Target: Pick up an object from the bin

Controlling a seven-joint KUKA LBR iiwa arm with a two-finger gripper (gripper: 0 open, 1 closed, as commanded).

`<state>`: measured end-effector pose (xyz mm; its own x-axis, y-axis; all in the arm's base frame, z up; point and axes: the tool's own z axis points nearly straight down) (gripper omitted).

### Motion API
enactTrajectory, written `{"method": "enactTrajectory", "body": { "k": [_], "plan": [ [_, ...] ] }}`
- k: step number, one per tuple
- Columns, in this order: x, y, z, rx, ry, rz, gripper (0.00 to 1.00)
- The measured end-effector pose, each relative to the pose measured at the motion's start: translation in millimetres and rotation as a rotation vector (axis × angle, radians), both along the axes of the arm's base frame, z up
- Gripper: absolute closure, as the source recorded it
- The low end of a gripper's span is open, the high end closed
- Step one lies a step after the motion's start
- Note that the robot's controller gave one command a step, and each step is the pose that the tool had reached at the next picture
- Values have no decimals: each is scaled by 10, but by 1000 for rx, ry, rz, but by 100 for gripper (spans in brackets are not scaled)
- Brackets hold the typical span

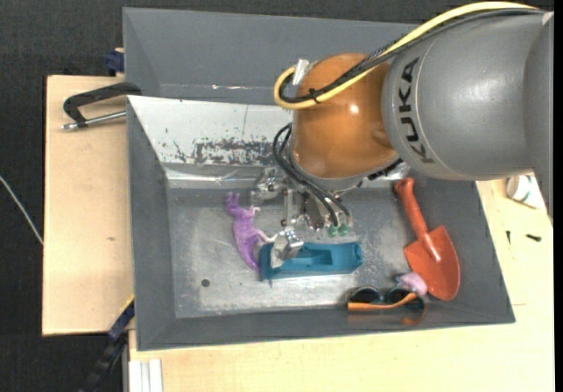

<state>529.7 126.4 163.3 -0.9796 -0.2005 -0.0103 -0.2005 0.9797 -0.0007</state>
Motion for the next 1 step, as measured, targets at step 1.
{"method": "enactTrajectory", "body": {
  "k": [1],
  "plan": [
    [-98,-366,-207,1,12,-15,0]
  ]
}}
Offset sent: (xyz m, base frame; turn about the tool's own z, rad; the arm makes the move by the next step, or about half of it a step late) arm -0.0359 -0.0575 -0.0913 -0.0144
